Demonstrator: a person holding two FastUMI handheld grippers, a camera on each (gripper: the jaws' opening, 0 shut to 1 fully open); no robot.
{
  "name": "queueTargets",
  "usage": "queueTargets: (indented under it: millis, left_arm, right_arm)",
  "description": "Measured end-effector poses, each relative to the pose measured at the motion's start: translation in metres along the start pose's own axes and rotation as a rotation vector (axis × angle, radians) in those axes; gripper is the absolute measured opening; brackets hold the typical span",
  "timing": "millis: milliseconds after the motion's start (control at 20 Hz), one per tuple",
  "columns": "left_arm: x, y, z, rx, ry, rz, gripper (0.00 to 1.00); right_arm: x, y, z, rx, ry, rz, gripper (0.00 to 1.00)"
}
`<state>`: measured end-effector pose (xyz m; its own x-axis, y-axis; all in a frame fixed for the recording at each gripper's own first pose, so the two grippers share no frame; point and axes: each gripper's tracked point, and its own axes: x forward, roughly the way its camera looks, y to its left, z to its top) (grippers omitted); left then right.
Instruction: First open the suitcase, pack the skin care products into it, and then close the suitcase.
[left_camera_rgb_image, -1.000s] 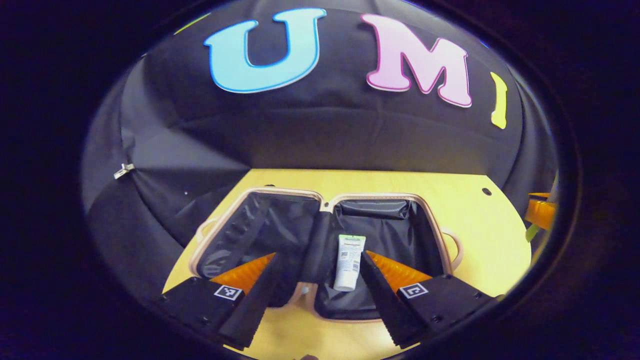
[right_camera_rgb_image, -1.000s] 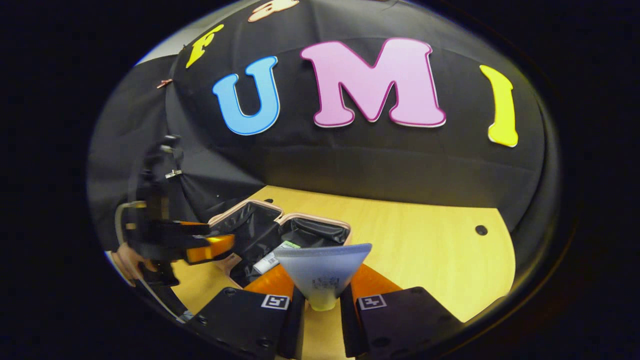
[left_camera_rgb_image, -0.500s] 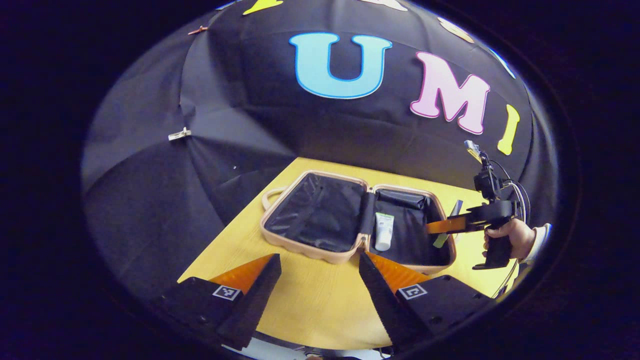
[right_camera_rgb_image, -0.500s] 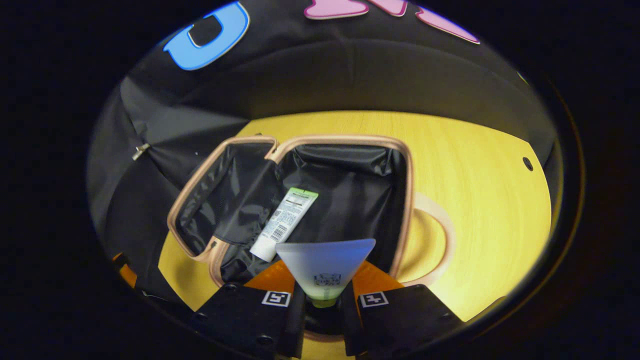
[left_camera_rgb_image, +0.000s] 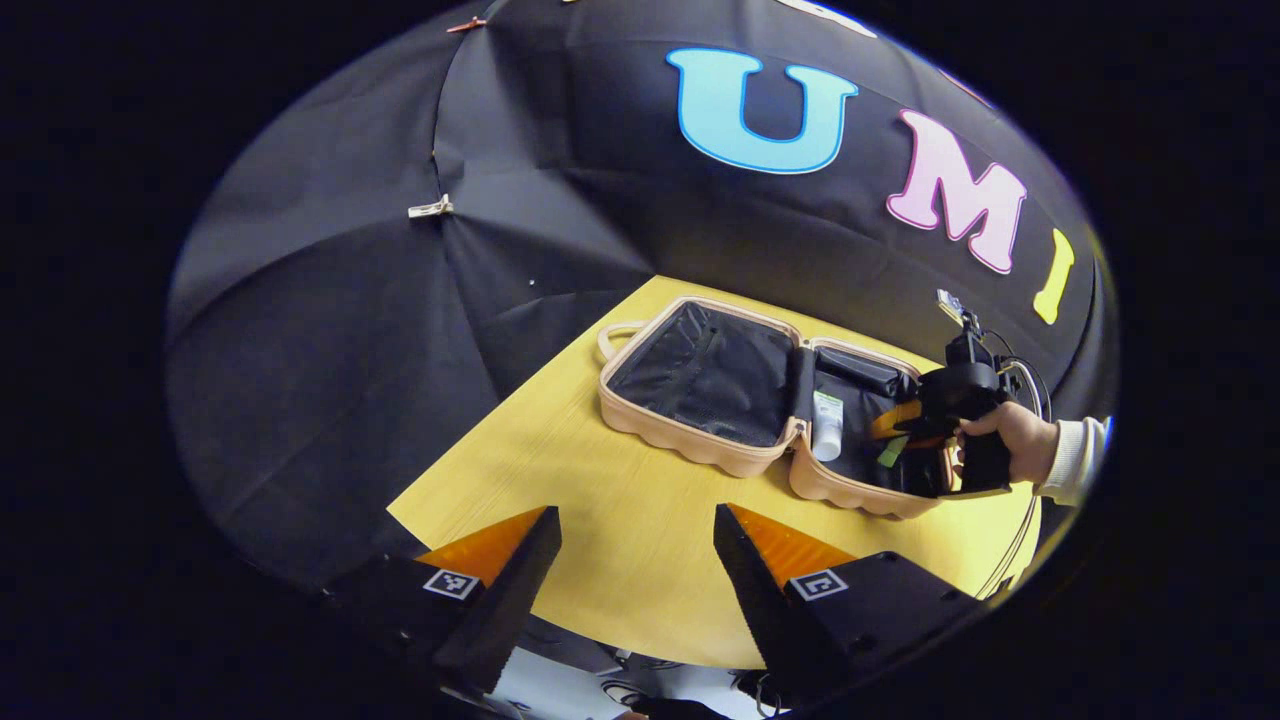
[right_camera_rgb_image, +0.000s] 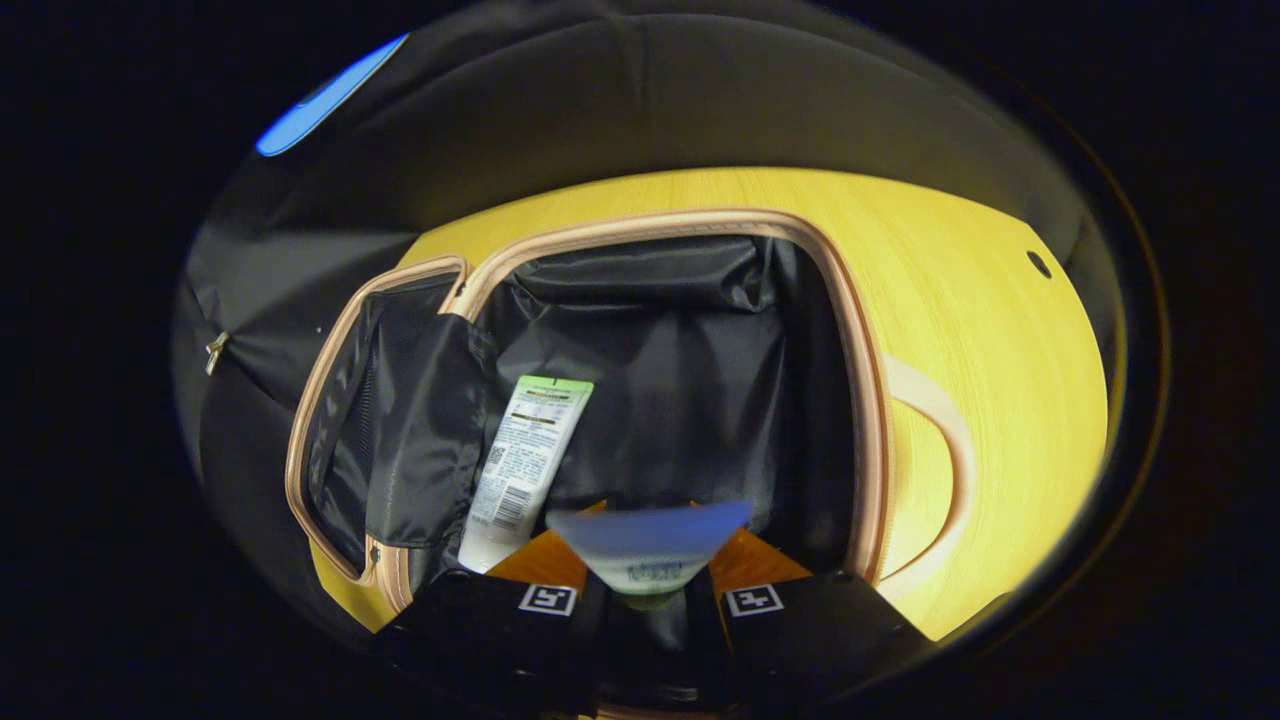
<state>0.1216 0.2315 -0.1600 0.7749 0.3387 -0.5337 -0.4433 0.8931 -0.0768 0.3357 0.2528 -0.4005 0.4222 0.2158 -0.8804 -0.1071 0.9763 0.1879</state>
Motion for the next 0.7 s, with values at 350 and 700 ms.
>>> queueTargets:
  millis: [350,700]
  left_arm:
    - [0.040,0.027,0.039,-0.025,-0.068,0.065,0.96]
    - [0.097,0.045,0.092,-0.068,-0.140,0.069,0.96]
  right_arm:
    - [-0.041,0.008,0.030,-0.077,-0.179,0.027,0.99]
    - [-0.087,-0.008,0.048,-0.060,-0.261,0.081,0.99]
